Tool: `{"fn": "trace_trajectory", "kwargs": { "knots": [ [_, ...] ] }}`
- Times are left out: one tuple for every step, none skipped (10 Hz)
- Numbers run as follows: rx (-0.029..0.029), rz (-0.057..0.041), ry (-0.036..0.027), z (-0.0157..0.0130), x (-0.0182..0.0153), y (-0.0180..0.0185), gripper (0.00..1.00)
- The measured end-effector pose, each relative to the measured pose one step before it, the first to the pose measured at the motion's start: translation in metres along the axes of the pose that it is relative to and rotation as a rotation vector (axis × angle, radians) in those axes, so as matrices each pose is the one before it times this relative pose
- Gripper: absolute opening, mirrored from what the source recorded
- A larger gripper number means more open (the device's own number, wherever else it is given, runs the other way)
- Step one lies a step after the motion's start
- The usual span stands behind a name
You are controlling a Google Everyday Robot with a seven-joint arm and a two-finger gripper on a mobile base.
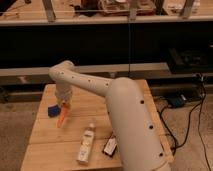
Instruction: Place the pepper on the white sponge
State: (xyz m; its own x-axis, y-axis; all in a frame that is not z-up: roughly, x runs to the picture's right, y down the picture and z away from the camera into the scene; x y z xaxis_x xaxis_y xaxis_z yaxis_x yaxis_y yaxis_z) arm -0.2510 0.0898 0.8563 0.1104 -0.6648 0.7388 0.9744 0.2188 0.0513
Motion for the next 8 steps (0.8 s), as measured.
{"fn": "trace_trajectory", "kwargs": {
  "knots": [
    [0.00818, 0.00729, -0.00086, -0.00159, 0.00225, -0.00173, 0.02],
    [0.00545, -0.00008, -0.00256, -0.00002, -0.00092, -0.00152, 0.02],
    [0.00395, 0.00219, -0.00131, 0.00071, -0.00220, -0.00099, 0.02],
    [0.00623, 0.00717, 0.00028, -0.00062, 0.00087, -0.00042, 0.02],
    [0.00509, 0.00538, -0.00230, 0.00104, 0.00085, 0.00033, 0.02],
    [0.01049, 0.00636, -0.00255, 0.00035, 0.00092, -0.00134, 0.02],
    [0.00519, 0.00284, -0.00197, 0.00039, 0.00051, -0.00126, 0.02],
    [0.00656, 0.00402, -0.00276, -0.00020, 0.00115, -0.00240, 0.02]
  ]
}}
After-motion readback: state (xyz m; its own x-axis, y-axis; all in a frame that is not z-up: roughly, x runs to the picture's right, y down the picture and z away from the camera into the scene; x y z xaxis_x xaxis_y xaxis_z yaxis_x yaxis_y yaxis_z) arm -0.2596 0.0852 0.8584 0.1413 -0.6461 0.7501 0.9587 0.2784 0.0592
